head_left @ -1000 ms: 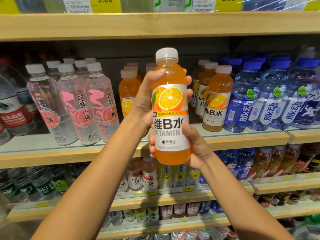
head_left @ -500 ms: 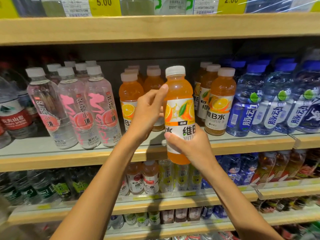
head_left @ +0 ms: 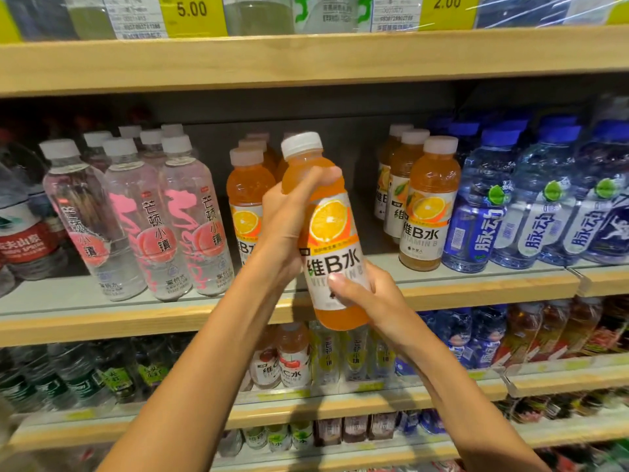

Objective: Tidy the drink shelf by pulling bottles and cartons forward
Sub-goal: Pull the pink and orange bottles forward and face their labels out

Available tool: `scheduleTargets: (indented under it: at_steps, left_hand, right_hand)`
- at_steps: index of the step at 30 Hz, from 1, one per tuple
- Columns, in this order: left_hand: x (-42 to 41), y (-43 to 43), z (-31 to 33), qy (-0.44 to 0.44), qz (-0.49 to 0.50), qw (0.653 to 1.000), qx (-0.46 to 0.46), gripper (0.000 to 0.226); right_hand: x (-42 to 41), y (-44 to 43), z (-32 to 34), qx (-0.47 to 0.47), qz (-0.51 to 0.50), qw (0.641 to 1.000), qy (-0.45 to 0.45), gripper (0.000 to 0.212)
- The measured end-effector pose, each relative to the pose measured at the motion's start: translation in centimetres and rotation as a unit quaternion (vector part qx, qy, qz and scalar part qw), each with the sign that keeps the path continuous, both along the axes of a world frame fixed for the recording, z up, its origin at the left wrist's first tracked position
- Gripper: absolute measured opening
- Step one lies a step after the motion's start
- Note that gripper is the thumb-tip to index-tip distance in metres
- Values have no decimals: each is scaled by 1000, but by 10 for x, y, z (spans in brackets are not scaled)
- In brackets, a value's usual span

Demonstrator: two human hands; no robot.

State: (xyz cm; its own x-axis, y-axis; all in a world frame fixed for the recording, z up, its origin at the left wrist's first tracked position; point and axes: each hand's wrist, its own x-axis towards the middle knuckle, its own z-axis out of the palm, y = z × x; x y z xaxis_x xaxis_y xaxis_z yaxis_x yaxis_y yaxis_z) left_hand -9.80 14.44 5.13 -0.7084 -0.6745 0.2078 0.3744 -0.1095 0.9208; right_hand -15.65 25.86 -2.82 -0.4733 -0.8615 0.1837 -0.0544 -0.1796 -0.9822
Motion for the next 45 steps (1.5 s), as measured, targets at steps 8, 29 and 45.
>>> scheduleTargets:
  at_steps: [8, 29, 45]
  left_hand:
    - [3, -11, 4, 12, -133, 991, -17, 47]
    - [-20, 23, -16, -1, 196, 969, -147, 42]
    - [-14, -20, -11, 88, -332, 937, 70, 61]
  right_hand:
    - [1, -7, -2, -35, 30, 997, -56, 56]
    - [32, -11, -37, 17, -333, 914, 230, 80]
    - [-15, 5, 0, 34, 135, 988, -63, 87]
